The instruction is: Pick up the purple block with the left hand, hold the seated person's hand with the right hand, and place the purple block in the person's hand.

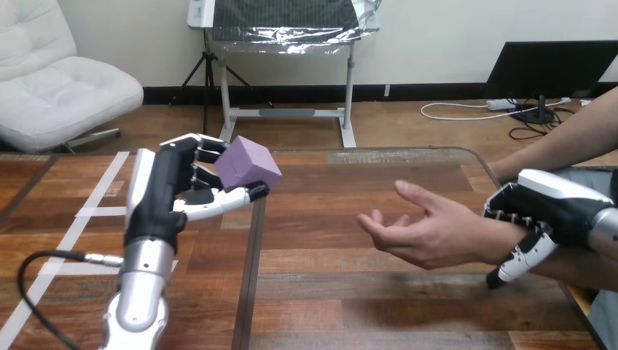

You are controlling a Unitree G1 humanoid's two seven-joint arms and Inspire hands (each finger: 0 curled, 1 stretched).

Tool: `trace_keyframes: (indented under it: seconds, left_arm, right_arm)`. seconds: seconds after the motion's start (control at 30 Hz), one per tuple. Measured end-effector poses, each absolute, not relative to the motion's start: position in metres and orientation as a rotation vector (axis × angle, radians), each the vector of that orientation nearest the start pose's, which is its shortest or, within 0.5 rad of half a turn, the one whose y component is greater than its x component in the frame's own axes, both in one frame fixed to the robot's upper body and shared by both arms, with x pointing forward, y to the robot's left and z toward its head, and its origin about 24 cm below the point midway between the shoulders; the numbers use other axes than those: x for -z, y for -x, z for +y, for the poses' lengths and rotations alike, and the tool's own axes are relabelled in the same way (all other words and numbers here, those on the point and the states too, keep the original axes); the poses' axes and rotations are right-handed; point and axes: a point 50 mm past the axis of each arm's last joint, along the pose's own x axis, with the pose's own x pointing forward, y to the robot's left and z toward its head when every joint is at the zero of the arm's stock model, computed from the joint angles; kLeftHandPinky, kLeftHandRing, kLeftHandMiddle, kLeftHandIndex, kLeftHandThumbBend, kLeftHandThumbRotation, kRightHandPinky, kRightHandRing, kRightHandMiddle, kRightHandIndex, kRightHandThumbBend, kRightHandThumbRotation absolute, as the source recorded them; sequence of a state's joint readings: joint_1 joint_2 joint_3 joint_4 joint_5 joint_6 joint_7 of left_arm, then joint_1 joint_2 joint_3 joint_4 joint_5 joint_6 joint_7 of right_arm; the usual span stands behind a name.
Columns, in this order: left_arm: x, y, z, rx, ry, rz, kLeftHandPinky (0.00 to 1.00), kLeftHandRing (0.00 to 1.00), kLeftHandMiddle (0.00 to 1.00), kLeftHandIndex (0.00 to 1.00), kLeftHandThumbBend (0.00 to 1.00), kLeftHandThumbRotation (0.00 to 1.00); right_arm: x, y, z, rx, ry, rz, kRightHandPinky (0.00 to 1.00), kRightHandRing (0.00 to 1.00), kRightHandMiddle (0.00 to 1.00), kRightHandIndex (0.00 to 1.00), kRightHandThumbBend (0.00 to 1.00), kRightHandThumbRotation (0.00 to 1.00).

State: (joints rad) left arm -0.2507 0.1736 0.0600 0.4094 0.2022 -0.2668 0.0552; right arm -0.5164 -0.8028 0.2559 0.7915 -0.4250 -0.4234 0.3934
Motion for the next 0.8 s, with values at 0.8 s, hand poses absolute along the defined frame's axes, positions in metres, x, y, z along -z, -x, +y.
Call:
trace_keyframes:
  seconds: [0.8]
  left_arm:
    - [-0.030,-0.320,0.166,0.022,-0.309,-0.024,0.29,0.34,0.39,0.45,0.62,0.00]
  right_arm:
    - [-0.094,-0.323,-0.280,-0.510,1.215,0.151,0.34,0.39,0.45,0.49,0.92,0.00]
